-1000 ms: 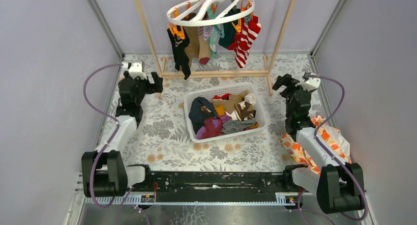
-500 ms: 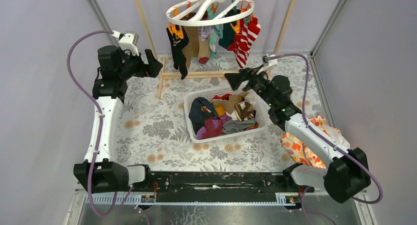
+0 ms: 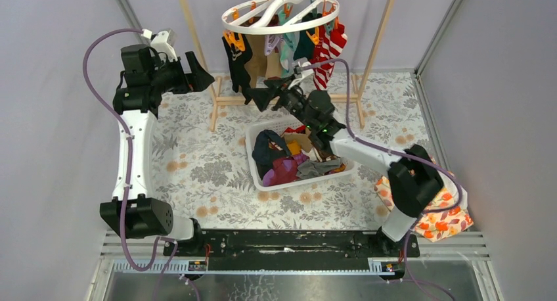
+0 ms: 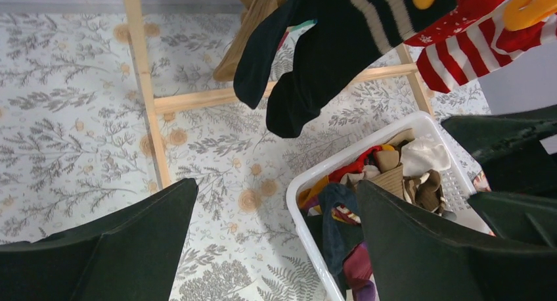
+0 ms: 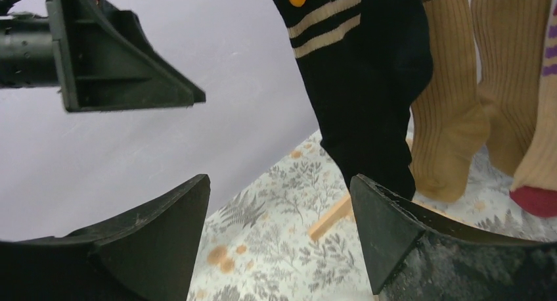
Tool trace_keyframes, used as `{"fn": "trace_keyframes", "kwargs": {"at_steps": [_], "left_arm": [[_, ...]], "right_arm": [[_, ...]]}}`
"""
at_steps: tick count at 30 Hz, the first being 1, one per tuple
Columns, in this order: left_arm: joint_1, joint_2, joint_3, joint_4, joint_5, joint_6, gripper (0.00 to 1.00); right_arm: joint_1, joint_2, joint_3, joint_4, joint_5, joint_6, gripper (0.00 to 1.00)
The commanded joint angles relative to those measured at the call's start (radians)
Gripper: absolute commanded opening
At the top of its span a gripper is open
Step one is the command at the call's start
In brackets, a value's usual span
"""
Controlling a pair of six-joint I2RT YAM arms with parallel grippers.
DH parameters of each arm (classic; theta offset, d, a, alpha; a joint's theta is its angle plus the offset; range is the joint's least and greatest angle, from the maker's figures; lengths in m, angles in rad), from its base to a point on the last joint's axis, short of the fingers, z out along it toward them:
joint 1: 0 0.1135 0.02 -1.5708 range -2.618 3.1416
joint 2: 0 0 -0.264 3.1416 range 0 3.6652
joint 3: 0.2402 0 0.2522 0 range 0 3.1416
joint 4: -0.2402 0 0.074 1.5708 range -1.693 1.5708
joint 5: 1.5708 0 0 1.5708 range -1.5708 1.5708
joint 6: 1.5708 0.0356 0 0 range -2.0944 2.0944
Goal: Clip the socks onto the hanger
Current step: Open the clamp at the hanger.
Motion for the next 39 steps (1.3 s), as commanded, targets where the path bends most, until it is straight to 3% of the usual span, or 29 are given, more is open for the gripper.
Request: {"fn": "trace_keyframes", "kwargs": {"at_steps": [1, 9, 22, 39], "left_arm": [[0.018, 0.006, 0.049, -0.058, 0.023, 0.004, 0.99], [0.030, 0.003, 0.054, -0.091, 0.037, 0.052, 0.99], [0.033, -0.006, 0.038, -0.128, -0.022, 0.088, 0.98], [0.034, -0.043, 0.017, -0.140, -0.040, 0.136, 0.98]], "right_arm": [[0.039, 0.114, 0.135, 0.224, 0.167, -0.046, 0.85], [0.048, 0.336, 0.349, 0.391, 0.274, -0.078, 0.79], [0.050, 0.569, 0.649, 0.523, 0.146, -0.035, 0.74], [0.046, 0.530, 0.621, 0.597, 0.107, -0.044, 0.51]]}}
